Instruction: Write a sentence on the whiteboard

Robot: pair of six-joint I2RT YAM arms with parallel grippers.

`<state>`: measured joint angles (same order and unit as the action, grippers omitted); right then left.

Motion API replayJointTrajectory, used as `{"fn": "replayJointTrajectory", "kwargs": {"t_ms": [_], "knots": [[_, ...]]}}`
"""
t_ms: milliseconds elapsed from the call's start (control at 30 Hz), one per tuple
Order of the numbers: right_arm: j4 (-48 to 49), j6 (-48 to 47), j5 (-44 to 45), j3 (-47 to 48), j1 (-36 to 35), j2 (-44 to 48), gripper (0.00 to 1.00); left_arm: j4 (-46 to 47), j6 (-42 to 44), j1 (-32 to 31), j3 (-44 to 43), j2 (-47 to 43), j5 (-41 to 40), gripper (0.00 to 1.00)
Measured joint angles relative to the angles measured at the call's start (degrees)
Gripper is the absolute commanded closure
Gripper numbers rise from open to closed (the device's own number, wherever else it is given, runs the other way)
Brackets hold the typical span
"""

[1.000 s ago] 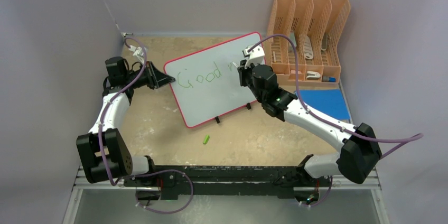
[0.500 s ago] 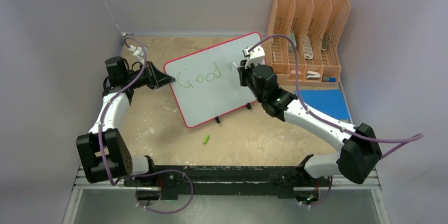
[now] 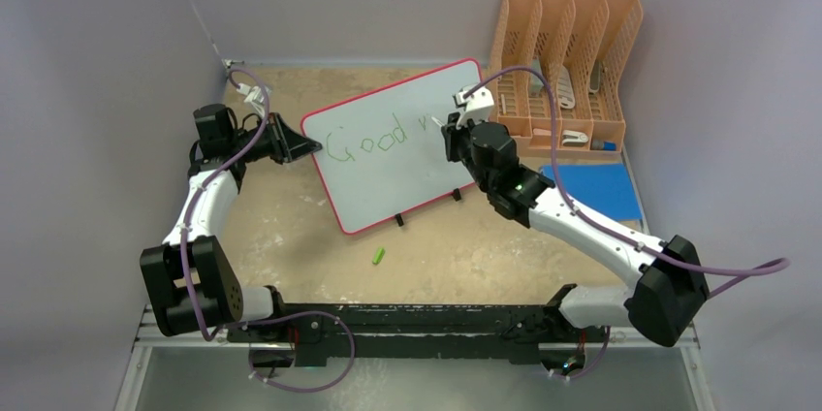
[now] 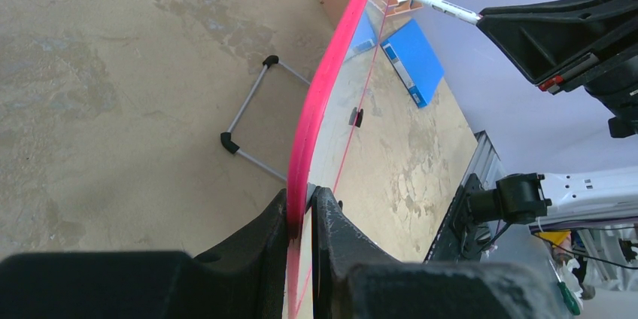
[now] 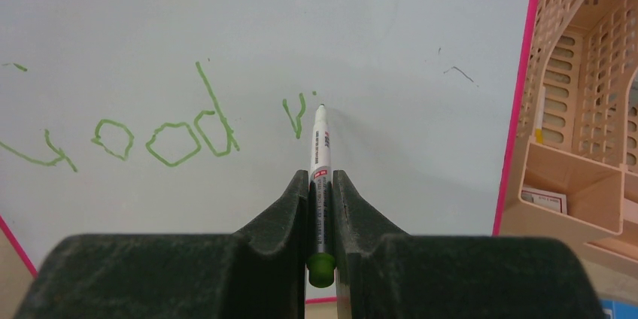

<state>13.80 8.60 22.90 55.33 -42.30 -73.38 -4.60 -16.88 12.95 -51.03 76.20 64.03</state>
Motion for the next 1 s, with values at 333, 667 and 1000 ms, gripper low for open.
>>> {"fn": "replayJointTrajectory", "kwargs": {"t_ms": [333, 667, 1000], "knots": [[-0.61, 0.42, -0.57, -0.39, 0.00, -0.07, 1.00, 0.00, 0.00, 0.00, 0.00, 0.00, 0.00, 1.00], [-0.15, 0.42, -0.63, -0.39, 0.00, -1.09, 1.00, 0.00, 0.00, 0.00, 0.00, 0.00, 0.00, 1.00], [0.20, 0.37, -0.98, -0.31, 0.00, -1.68, 1.00, 0.00, 0.00, -0.02, 0.00, 0.00, -0.07, 1.00]]}}
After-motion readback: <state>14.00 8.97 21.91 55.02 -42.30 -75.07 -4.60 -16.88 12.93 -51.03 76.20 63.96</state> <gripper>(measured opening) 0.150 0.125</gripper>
